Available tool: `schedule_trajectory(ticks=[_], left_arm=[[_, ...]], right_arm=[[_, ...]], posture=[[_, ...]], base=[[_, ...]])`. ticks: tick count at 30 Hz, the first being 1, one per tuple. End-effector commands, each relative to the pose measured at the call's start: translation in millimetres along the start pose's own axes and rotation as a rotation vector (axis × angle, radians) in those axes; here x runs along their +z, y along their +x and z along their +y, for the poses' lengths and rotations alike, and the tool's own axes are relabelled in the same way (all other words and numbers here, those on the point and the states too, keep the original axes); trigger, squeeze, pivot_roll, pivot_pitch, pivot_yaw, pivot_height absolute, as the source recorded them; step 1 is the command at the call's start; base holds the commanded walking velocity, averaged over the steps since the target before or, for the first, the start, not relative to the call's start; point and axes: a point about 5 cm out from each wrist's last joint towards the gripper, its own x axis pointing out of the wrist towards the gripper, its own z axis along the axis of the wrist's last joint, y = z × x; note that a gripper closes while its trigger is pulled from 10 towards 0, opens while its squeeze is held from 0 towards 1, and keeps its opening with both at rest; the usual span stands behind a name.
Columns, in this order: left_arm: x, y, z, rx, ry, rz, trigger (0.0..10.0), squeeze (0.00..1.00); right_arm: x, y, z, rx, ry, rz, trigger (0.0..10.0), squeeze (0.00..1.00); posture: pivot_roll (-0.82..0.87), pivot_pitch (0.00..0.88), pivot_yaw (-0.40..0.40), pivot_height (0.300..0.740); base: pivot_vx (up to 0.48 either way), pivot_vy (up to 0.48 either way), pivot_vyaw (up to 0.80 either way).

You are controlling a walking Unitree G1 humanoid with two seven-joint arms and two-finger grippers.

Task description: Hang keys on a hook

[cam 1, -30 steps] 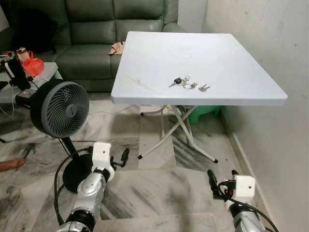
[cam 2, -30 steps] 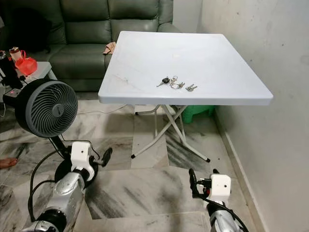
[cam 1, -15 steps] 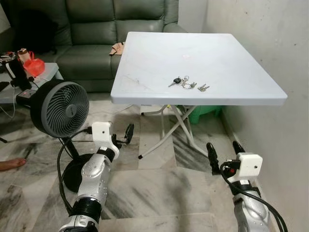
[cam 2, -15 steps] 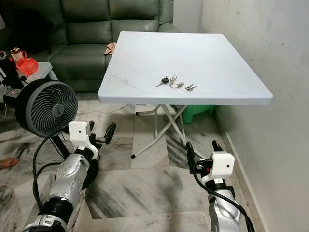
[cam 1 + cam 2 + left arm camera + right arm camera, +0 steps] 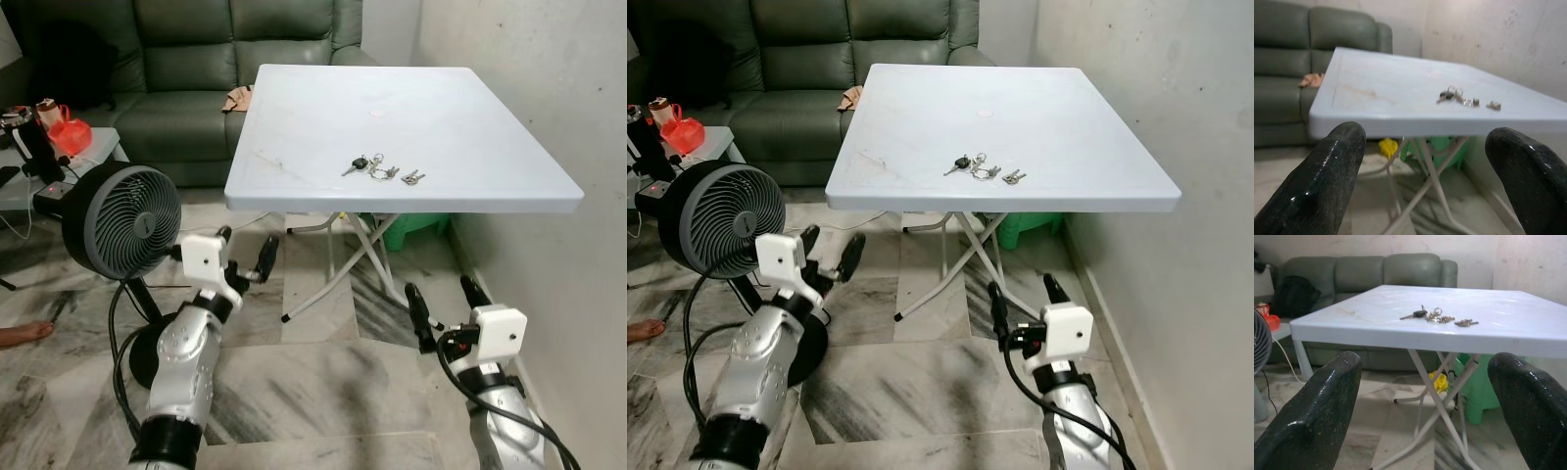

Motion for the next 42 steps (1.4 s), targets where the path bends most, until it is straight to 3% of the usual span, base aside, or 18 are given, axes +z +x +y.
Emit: schedule_trajectory(ticks=[1, 4, 5, 6, 7, 8, 18, 24, 42], left_arm=[[5.9, -1.3, 1.3, -0.008, 0.013, -0.026, 10.0, 0.0], [-5.2, -13.7, 3.3, 0.039, -0.006, 0.05, 10.0, 0.0], [-5.6, -14.6, 1.7, 0.033, -0.006, 0.054, 10.0, 0.0], [-5.4, -14.8, 1.2, 0.029, -0.008, 0.055, 10.0, 0.0], [-5.3, -14.8, 0.7, 0.027, -0.006, 0.055, 10.0, 0.0], [-4.3, -13.7, -0.5, 0.021, -0.007, 0.059, 10.0, 0.0], [10.3, -12.1, -1.2, 0.038, -0.037, 0.028, 10.0, 0.0], [-3.6, -24.1, 12.0, 0.078, 0.007, 0.072, 10.0, 0.0], [1.2, -19.4, 5.9, 0.054, -0.033, 0.087, 10.0, 0.0]], right_arm=[[4.3, -0.3, 2.1, 0.006, -0.006, -0.011, 10.0, 1.0], [0.4, -9.4, -1.3, -0.024, -0.008, 0.043, 10.0, 1.0], [-3.3, -11.5, -2.1, -0.026, -0.001, 0.063, 10.0, 0.49], [-4.0, -12.0, -2.1, -0.025, 0.001, 0.066, 10.0, 0.49], [-4.6, -12.3, -2.6, -0.028, -0.004, 0.07, 10.0, 0.19], [-5.0, -11.3, -3.4, -0.038, -0.009, 0.081, 10.0, 0.0], [22.5, 5.3, -5.9, -0.058, -0.031, 0.002, 10.0, 0.0], [19.6, 7.5, -4.5, -0.055, -0.033, 0.014, 10.0, 0.0], [16.5, 7.4, -4.1, -0.018, -0.04, 0.047, 10.0, 0.0]], posture=[[-0.06, 0.0, 0.027, 0.74], [-0.07, 0.0, 0.023, 0.74], [-0.07, 0.0, 0.023, 0.74], [-0.07, 0.0, 0.023, 0.74], [-0.06, 0.0, 0.021, 0.74], [-0.06, 0.0, 0.021, 0.74], [-0.05, 0.0, 0.011, 0.74], [-0.05, 0.0, 0.007, 0.74], [-0.02, 0.0, -0.007, 0.74]], base=[[0.0, 0.0, 0.0], [0.0, 0.0, 0.0], [0.0, 0.0, 0.0], [0.0, 0.0, 0.0], [0.0, 0.0, 0.0], [0.0, 0.0, 0.0], [0.0, 0.0, 0.0], [0.0, 0.0, 0.0], [0.0, 0.0, 0.0]])
